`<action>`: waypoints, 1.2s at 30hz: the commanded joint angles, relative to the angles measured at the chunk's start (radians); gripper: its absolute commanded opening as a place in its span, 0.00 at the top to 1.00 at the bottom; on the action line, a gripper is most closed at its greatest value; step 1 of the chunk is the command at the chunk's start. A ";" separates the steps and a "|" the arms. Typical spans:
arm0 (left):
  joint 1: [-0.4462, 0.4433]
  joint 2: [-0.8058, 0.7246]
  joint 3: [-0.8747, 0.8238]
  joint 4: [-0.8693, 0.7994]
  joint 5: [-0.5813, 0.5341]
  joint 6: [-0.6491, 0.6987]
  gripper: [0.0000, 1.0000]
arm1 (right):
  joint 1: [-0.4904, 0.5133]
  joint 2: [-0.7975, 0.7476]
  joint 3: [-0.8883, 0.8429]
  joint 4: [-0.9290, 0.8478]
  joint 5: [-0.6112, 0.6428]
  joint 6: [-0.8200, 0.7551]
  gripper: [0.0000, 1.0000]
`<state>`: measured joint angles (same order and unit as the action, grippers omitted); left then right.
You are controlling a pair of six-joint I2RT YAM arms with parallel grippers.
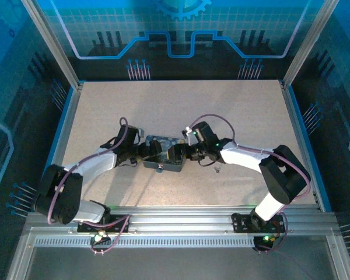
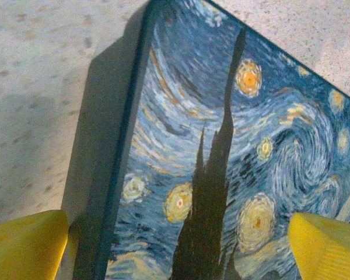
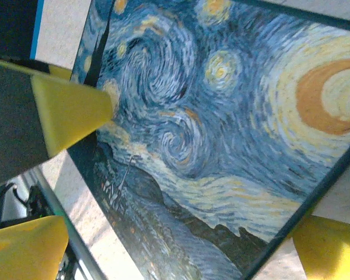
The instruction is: Unlock the padlock with the key
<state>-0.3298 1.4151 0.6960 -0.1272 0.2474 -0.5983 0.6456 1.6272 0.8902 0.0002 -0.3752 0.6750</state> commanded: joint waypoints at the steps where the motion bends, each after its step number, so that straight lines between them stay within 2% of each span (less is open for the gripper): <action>1: -0.055 0.075 0.092 0.099 0.066 -0.025 0.03 | -0.041 -0.021 0.010 0.012 -0.058 -0.036 0.00; 10: -0.104 0.304 0.333 0.106 0.059 -0.001 0.03 | -0.162 -0.062 -0.005 -0.020 -0.047 -0.077 0.00; 19: -0.104 0.379 0.452 0.061 -0.025 0.031 0.01 | -0.255 -0.131 -0.091 -0.083 0.026 -0.105 0.00; 23: -0.101 0.335 0.448 0.044 -0.080 0.050 0.01 | -0.294 -0.212 -0.132 -0.137 0.075 -0.134 0.00; 26: -0.099 0.264 0.405 0.046 -0.131 0.061 0.01 | -0.313 -0.286 -0.137 -0.245 0.134 -0.183 0.00; 31: -0.104 0.096 0.246 0.119 -0.166 0.033 0.01 | -0.329 -0.390 -0.132 -0.461 0.207 -0.234 0.01; 36: -0.133 -0.022 0.091 0.182 -0.166 -0.028 0.01 | -0.337 -0.448 -0.181 -0.545 0.254 -0.274 0.08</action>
<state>-0.4397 1.4300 0.8536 0.0063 0.1009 -0.5896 0.3233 1.2003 0.7414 -0.4202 -0.1696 0.4503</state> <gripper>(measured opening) 0.989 0.927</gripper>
